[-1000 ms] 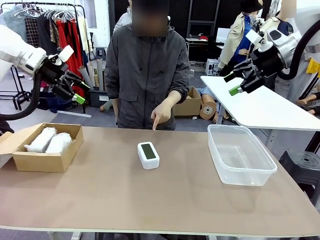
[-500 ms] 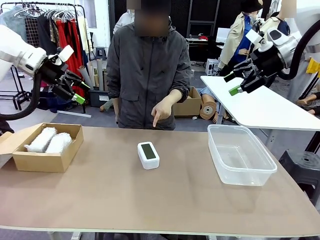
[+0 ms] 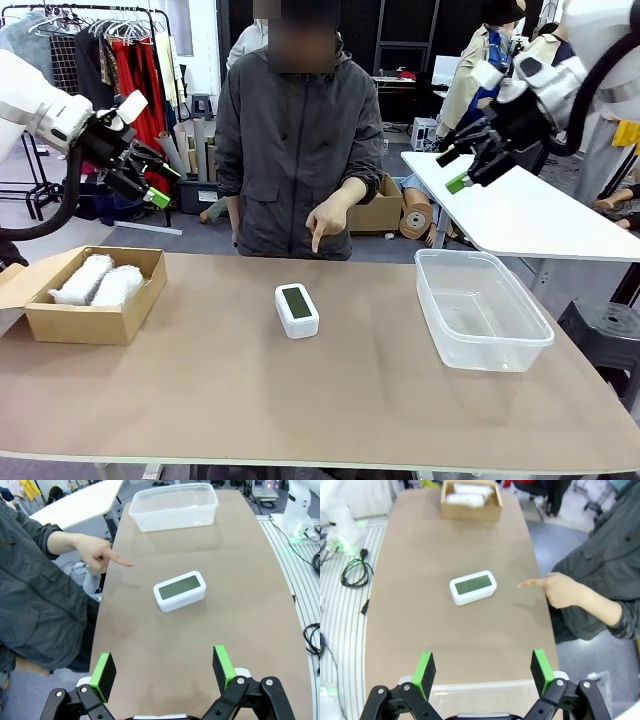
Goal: Separate and place wrapped and unwrapped clocks.
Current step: Pick up the Digital clock indicated by the person.
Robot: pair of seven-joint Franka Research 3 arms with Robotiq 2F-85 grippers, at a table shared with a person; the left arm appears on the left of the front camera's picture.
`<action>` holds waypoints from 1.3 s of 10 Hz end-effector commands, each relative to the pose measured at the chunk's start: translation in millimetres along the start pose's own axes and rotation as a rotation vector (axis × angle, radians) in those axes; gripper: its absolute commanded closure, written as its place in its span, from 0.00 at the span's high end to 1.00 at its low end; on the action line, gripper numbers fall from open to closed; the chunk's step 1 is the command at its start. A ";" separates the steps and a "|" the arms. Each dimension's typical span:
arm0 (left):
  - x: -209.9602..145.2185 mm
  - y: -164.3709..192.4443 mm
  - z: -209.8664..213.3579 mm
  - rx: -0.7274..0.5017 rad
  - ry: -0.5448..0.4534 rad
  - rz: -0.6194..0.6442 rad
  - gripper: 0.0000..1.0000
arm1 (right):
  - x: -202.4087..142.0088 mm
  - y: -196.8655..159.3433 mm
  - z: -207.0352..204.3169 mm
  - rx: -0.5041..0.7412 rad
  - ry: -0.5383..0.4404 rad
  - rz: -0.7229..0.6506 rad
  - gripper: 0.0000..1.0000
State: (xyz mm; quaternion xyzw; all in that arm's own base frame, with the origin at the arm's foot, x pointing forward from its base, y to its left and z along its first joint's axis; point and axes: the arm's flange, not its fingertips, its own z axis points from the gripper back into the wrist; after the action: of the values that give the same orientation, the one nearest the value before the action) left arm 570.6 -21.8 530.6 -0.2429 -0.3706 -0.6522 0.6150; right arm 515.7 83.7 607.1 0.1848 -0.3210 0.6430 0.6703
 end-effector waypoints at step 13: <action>0.5 -0.2 1.8 0.006 0.008 0.005 1.00 | 119.2 28.2 -236.8 -0.169 0.577 -0.438 1.00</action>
State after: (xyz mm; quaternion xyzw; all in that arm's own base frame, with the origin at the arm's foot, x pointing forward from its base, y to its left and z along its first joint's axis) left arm 571.1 -21.7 530.5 -0.2428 -0.3707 -0.6521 0.6152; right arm 524.2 323.1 499.3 0.0077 -0.1334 0.4833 0.8652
